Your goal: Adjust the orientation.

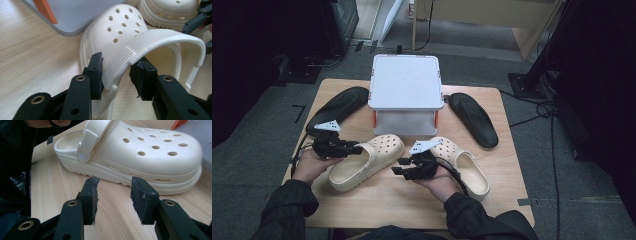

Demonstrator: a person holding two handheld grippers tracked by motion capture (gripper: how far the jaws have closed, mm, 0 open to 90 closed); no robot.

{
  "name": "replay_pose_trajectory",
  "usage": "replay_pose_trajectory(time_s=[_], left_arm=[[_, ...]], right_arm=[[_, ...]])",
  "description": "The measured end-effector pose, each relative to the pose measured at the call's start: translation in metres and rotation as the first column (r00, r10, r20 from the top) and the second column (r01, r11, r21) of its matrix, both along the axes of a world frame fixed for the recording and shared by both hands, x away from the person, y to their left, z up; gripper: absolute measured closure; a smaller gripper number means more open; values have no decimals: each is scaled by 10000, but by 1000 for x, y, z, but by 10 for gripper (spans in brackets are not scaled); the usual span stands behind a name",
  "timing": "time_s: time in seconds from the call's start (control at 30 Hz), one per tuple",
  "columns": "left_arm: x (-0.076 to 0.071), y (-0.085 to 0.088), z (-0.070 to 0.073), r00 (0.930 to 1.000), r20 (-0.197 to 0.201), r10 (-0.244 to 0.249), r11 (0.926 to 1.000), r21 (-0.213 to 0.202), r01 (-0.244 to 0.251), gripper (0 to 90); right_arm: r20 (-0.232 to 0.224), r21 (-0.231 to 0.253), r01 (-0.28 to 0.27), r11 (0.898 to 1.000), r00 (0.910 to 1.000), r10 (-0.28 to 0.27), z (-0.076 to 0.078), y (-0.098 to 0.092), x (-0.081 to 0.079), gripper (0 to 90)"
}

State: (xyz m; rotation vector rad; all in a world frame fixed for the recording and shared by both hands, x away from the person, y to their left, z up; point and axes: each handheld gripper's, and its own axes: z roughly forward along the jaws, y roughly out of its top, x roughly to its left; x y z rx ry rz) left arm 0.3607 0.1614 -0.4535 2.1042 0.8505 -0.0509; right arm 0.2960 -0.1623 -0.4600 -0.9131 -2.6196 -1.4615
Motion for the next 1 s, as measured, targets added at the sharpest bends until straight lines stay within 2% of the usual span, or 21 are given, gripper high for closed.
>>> replay_pose_trajectory(time_s=[0.23,0.37,0.5,0.57,0.63,0.8,0.83,0.9,0.97,1.0], left_arm=[[-5,-8,3,9995,-157,-274,9996,-113,272,684],[-8,-16,4,9989,-132,-447,9990,-47,447,698],[-11,-23,4,9976,-195,-661,9978,-17,661,704],[-13,-25,5,9973,-221,-697,9975,-90,695,704],[-14,-27,6,9967,-310,-754,9965,-377,742,707],[-14,-28,5,9968,-284,-745,9969,-276,738,692],[-15,-27,6,9979,-143,-625,9974,-380,619,646],[-15,-25,8,9982,-95,-598,9971,-485,593,630],[-18,-22,13,9987,250,-445,9984,-337,453,581],[-18,-19,15,9982,310,-508,9979,-385,520,581]], right_arm=[[131,103,154,9998,9998,-156,0,0,1,587],[146,150,301,9994,9994,-303,1,-1,3,600],[149,407,476,9980,9987,-482,3,-4,4,590],[128,460,467,9978,9988,-473,4,-4,4,583],[124,497,459,9977,9988,-466,5,-3,4,582],[291,596,426,9973,9986,-444,7,-2,2,587],[349,664,432,9969,9983,-456,9,-1,2,626],[326,679,421,9968,9985,-444,10,-1,1,643],[308,715,339,9969,9989,-362,13,1,-1,711],[438,610,233,9979,9987,-260,15,2,-2,725]])
